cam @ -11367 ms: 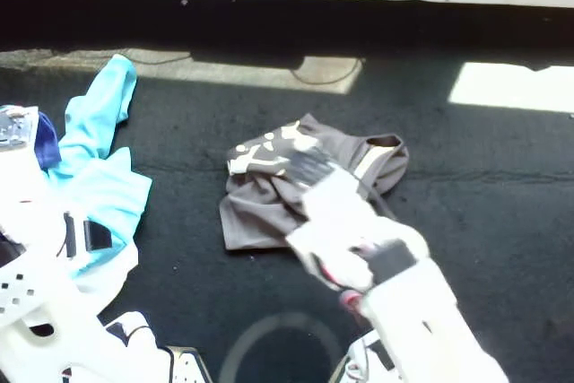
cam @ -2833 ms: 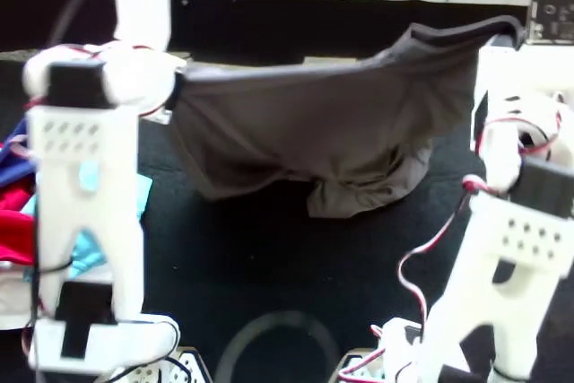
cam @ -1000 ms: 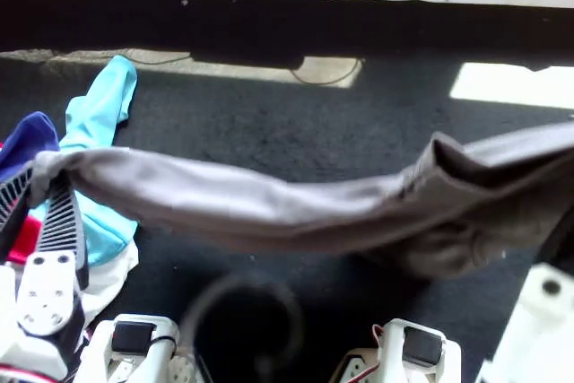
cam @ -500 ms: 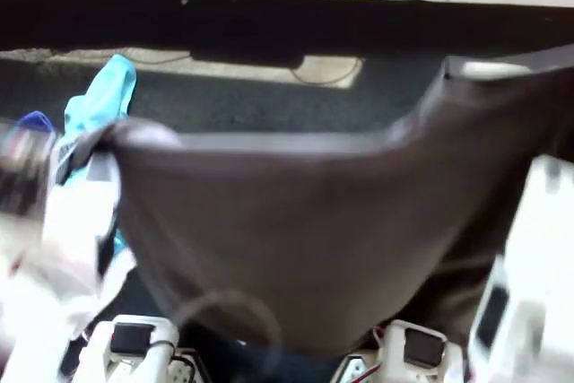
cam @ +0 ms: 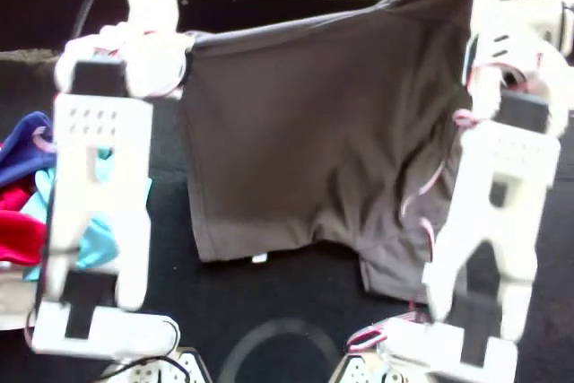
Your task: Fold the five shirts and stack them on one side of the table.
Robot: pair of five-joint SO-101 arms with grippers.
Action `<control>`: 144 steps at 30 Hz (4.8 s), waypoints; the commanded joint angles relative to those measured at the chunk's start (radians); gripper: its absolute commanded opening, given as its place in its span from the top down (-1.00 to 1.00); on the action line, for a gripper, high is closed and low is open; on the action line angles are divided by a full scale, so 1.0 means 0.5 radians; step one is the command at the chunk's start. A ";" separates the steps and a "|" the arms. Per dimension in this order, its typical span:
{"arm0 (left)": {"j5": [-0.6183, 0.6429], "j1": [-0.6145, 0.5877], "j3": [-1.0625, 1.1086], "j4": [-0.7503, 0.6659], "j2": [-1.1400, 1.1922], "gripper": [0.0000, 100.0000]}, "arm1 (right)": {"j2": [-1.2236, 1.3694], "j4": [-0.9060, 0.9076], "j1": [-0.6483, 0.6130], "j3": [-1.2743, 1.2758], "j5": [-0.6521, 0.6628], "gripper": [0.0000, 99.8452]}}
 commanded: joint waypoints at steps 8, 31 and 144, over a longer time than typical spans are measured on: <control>0.006 -0.106 -1.315 0.144 1.039 0.98 | 0.790 0.201 -0.032 -0.741 0.015 0.99; 0.012 0.014 -2.208 1.142 1.923 0.98 | 0.898 1.892 -0.060 -0.855 0.012 0.99; 0.295 -0.060 -2.361 1.040 2.512 0.98 | 1.290 1.229 0.014 -0.351 -0.319 0.99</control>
